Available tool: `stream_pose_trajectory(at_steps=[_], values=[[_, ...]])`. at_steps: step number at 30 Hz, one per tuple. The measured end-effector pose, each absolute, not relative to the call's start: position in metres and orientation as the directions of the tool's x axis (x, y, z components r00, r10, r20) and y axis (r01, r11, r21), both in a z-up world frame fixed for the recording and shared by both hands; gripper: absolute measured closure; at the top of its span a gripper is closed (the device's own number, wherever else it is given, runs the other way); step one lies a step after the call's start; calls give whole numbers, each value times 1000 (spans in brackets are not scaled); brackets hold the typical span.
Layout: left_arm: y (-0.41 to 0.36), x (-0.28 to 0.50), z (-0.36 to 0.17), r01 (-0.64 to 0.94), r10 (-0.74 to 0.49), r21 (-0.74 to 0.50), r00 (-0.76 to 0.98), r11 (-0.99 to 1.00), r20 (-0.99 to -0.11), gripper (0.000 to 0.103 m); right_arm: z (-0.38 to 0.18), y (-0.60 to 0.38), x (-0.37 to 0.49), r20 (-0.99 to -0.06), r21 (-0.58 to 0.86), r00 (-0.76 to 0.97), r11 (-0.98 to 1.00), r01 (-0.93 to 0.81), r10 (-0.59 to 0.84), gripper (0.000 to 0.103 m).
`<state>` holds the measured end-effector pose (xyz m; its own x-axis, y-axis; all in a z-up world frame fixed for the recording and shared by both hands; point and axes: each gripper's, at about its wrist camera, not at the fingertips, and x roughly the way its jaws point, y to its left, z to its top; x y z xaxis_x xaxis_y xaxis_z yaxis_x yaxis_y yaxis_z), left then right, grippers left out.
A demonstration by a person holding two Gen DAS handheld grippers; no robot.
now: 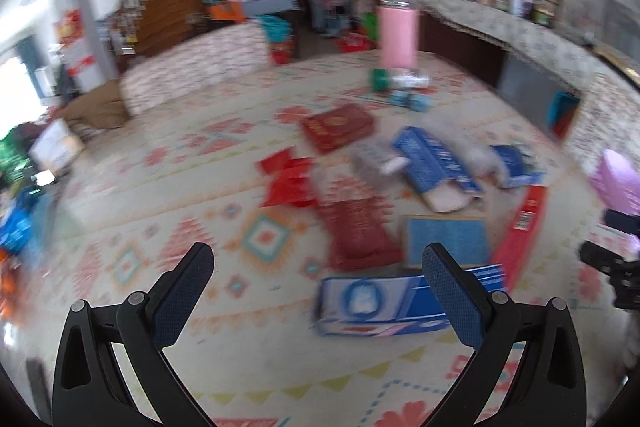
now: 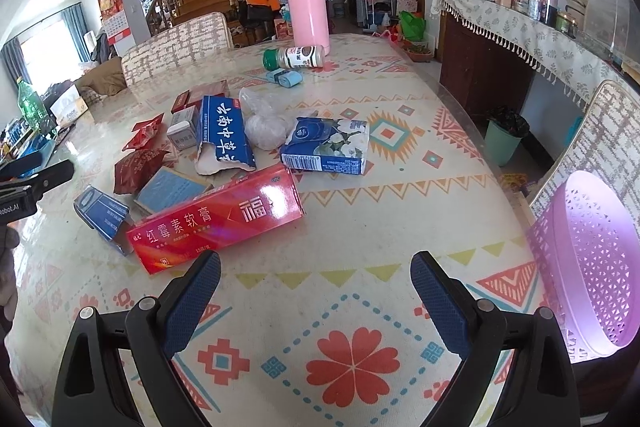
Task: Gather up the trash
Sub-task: 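Grasp the blue-white toothpaste box with left gripper while right grasps red box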
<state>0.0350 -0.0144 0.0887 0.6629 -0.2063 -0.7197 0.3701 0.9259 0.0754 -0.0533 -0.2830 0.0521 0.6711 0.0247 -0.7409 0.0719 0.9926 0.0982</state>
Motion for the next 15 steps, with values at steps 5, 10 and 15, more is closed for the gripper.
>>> stream_pose_trajectory(at_steps=[5,10,15], values=[[-28,46,76,540,-363,-34,517,841,-775,0,52,-287,-56,-740,109,671,991,72,32,5],[-39,44,62,635,-365,11,458,772,-811,0,51,-290,-58,-742,111,670,990,81,28,5],[-40,38,48,701,-411,-78,321,709,-853,0,51,-291,-57,-744,125,668,989,84,37,5]])
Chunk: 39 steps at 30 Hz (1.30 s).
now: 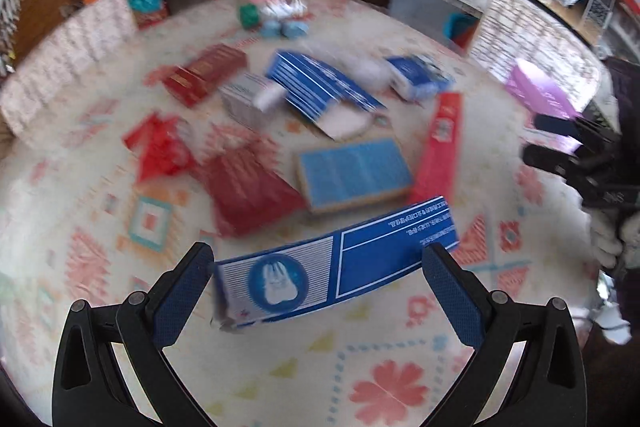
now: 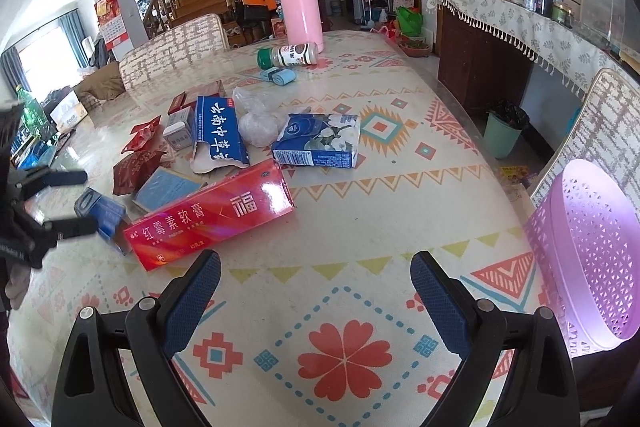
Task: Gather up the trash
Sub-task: 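Grasp the blue-white toothpaste box with left gripper while right grasps red box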
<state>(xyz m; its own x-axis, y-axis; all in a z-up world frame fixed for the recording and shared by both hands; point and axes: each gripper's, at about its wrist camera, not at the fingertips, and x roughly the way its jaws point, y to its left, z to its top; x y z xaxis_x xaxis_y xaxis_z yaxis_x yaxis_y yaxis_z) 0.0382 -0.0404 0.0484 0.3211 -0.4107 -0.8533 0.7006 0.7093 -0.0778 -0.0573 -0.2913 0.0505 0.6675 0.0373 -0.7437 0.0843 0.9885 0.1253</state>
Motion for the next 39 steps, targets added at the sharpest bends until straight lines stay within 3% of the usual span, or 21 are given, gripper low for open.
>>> stream_pose_trajectory(at_steps=[7,12,15,20,27,28,29,32,39], values=[[-40,8,47,721,-423,-65,329,690,-844,29,50,-284,-54,-747,125,663,990,69,48,5],[-46,-1,51,726,-408,-5,382,688,-829,29,49,-279,-50,-752,149,654,987,54,78,5],[-57,-5,50,741,-379,61,410,668,-829,20,50,-276,-50,-753,160,652,986,51,89,5],[-77,-19,34,793,-350,118,390,598,-852,20,50,-277,-51,-755,159,650,986,56,85,5],[-83,-19,23,782,-357,78,368,619,-859,21,48,-283,-48,-762,225,633,972,60,137,5],[-82,-16,24,767,-354,65,368,639,-860,29,47,-284,-47,-762,243,629,968,58,154,5],[-82,-15,24,752,-342,66,374,656,-862,44,47,-283,-46,-762,262,624,963,56,171,5],[-78,-15,25,712,-323,54,384,700,-865,58,44,-281,-41,-764,302,610,952,50,210,5],[-57,-28,39,596,-317,6,434,803,-843,58,36,-275,-23,-772,389,570,918,76,280,5]])
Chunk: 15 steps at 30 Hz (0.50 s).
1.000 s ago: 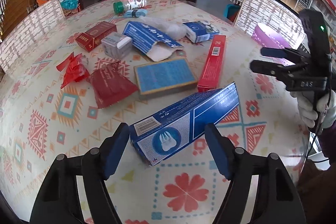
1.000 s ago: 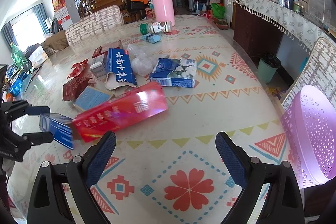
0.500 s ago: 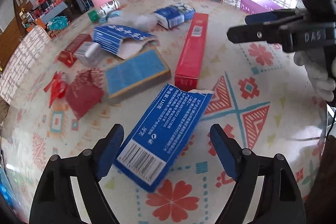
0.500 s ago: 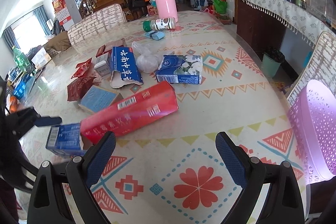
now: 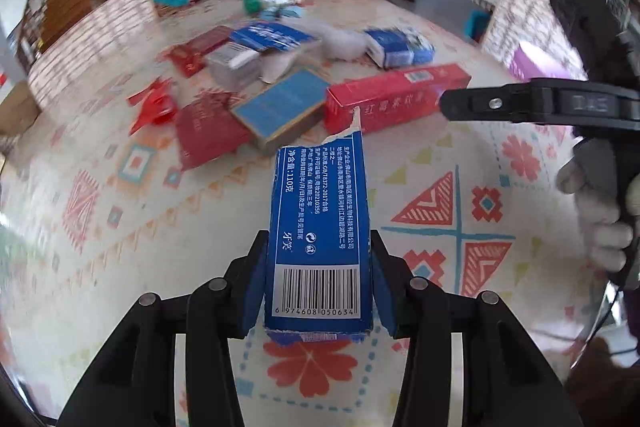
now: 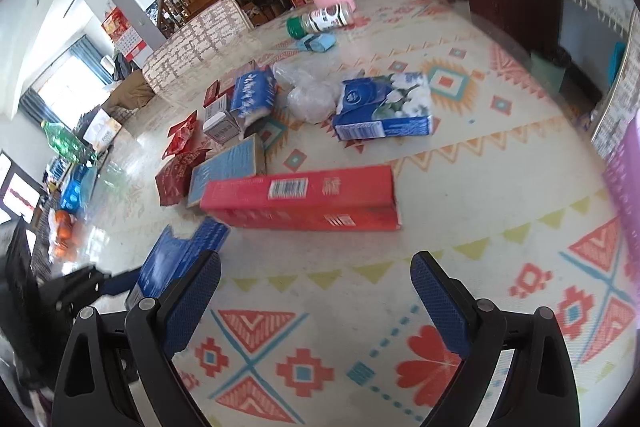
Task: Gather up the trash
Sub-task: 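Grasp the blue-white toothpaste box with left gripper while right grasps red box, then carry both boxes to the pink basket and open both grippers over it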
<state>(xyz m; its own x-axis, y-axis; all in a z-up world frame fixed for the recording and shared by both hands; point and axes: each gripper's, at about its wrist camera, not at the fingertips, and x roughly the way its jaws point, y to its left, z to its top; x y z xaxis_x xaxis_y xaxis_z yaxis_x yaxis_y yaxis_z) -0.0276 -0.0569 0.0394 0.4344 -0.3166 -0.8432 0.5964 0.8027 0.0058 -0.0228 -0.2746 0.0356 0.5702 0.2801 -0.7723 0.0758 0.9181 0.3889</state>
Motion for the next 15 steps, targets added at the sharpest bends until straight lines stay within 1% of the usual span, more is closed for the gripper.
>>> stream_pose_trajectory(at_steps=[3,6,8,10,13,15], values=[[-43,-38,50,558,-331,-24,457,829,-825,58,34,-273,-15,-770,414,567,905,95,293,5],[-31,-45,59,526,-325,-30,479,850,-816,58,43,-268,-13,-785,339,576,936,91,228,5],[-23,-50,63,502,-305,-17,498,865,-812,58,55,-262,-18,-782,240,605,969,63,154,5],[-17,-54,67,474,-277,5,524,880,-805,58,66,-254,-24,-761,129,640,992,-6,102,5],[-11,-55,72,450,-269,2,537,893,-799,58,80,-230,-26,-711,-142,703,977,-157,10,5],[-9,-55,73,444,-278,-13,537,896,-797,58,82,-215,-23,-683,-264,730,933,-245,-2,5]])
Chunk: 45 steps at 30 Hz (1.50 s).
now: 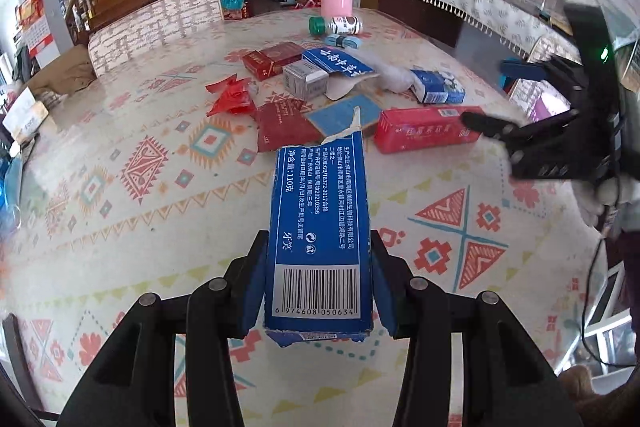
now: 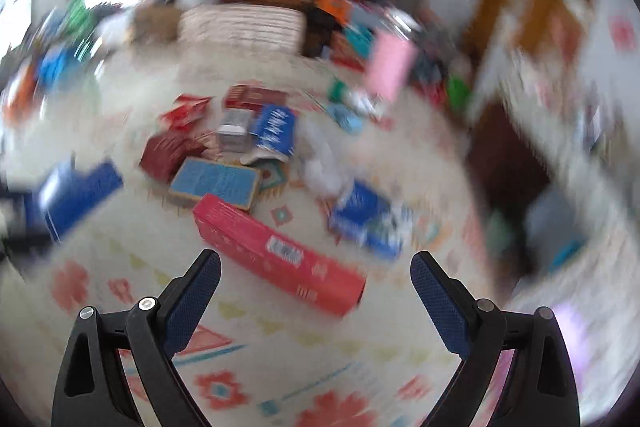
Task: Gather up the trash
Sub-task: 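Carry both boxes to the pink basket and open both grippers over it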
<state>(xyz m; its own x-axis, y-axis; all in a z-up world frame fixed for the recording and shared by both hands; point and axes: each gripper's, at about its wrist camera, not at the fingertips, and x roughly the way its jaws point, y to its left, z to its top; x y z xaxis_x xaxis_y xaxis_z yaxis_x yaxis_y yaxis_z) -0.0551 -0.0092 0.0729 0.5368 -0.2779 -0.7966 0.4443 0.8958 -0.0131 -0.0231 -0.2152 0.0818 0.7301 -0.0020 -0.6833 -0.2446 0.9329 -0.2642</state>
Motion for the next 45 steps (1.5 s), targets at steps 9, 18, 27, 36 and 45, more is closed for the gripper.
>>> stream_pose_trajectory(at_steps=[9,18,27,36,45], values=[[-14,-62,84,413,-272,-21,560,910,-783,58,38,-197,20,-756,-333,653,841,-426,31,38],[-32,-68,93,414,-269,-7,580,910,-769,58,45,-217,-7,-779,-118,599,895,-429,184,78],[-68,-86,111,455,-319,-19,593,890,-739,58,69,-256,-55,-722,39,648,949,-312,243,79],[-146,-104,126,548,-403,-40,561,835,-723,58,102,-341,-123,-655,81,745,992,-95,125,78],[-247,-117,130,656,-483,-55,495,753,-722,58,116,-421,-174,-614,100,790,993,70,6,78]])
